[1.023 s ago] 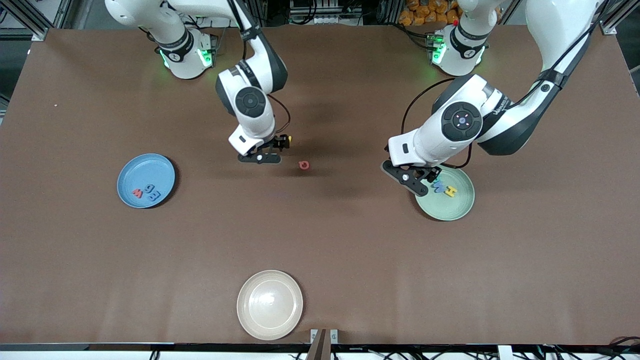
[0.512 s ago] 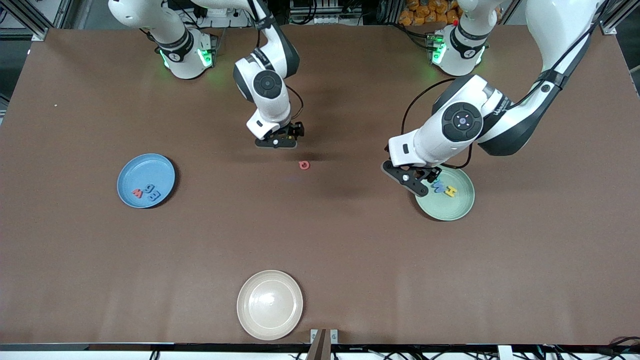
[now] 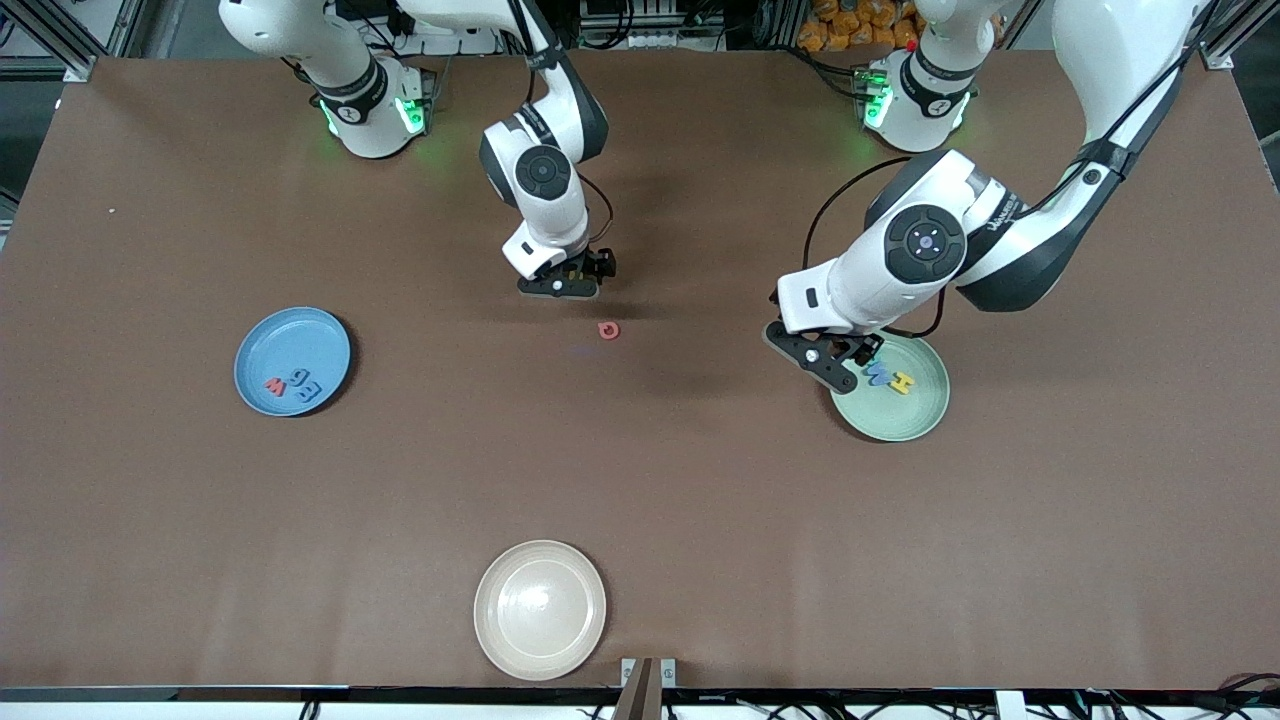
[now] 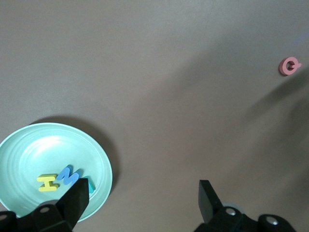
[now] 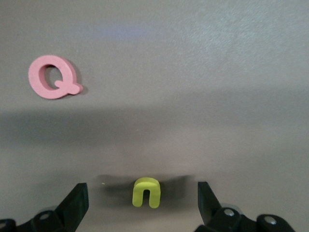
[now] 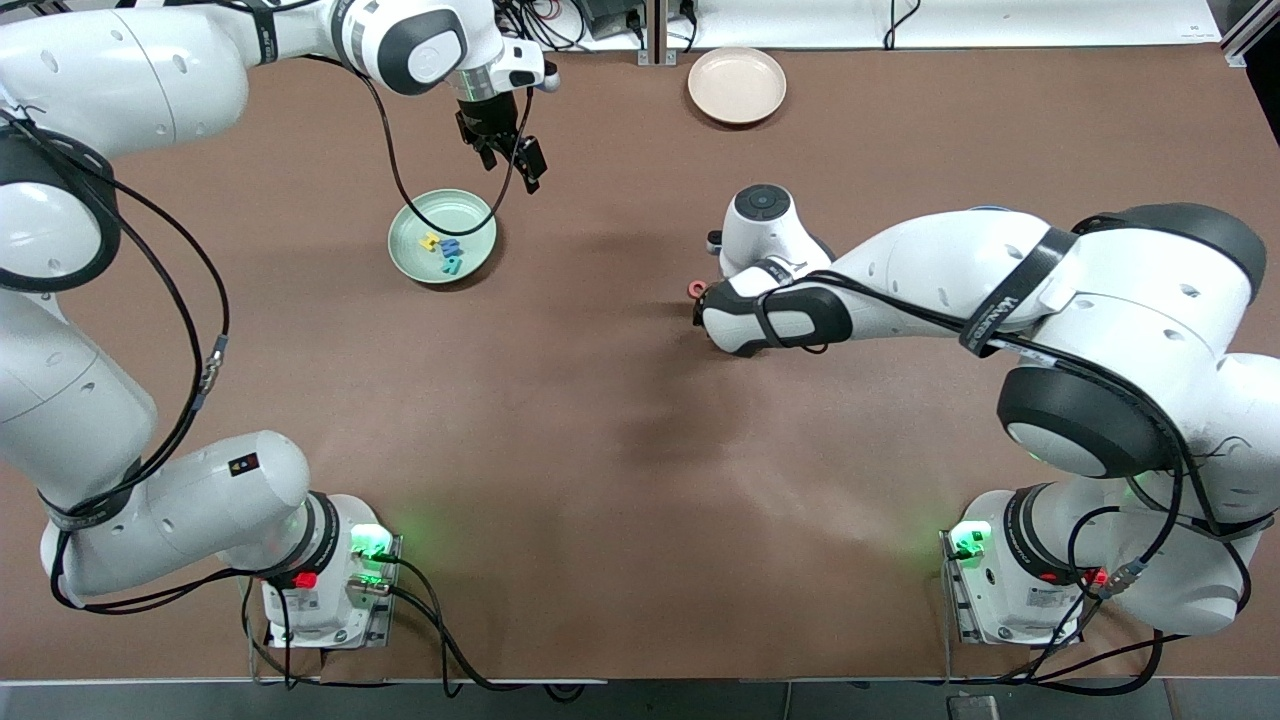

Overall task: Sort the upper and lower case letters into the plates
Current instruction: 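Lower the right gripper onto the yellow n and close it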

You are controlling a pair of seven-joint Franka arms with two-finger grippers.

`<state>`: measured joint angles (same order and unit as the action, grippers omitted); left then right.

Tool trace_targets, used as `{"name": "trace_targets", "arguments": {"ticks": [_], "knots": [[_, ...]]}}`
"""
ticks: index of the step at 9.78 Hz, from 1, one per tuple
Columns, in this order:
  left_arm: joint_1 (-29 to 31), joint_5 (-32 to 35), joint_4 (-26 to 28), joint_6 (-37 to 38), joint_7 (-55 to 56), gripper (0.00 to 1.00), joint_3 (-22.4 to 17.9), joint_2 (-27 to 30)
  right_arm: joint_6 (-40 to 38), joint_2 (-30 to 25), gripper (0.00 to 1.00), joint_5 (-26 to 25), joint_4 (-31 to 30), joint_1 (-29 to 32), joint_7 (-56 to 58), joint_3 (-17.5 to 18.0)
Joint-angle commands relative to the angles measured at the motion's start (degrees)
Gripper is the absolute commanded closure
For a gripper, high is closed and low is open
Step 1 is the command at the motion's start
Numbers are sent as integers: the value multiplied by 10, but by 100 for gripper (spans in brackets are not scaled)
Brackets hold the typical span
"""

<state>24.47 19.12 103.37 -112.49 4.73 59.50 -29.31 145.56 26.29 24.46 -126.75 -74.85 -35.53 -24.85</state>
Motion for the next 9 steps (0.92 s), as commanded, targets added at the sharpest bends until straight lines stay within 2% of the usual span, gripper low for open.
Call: {"name": "trace_targets", "arguments": {"ticks": [1, 3, 7, 8, 9], "knots": [[-2, -2, -5, 2, 11, 0, -1, 1, 12, 2, 0, 23, -8, -11, -2, -1], [-2, -2, -5, 2, 11, 0, -1, 1, 20, 2, 0, 41, -14, -16, -2, 2], [-3, -3, -5, 1, 11, 0, -1, 1, 26, 2, 0, 42, -20, -20, -2, 2], [-3, -3, -5, 1, 11, 0, -1, 1, 29, 2, 90, 42, -23, -20, 5, 2], [-3, -3, -6, 2, 11, 0, -1, 1, 49, 2, 100, 43, -26, -22, -1, 2]]}}
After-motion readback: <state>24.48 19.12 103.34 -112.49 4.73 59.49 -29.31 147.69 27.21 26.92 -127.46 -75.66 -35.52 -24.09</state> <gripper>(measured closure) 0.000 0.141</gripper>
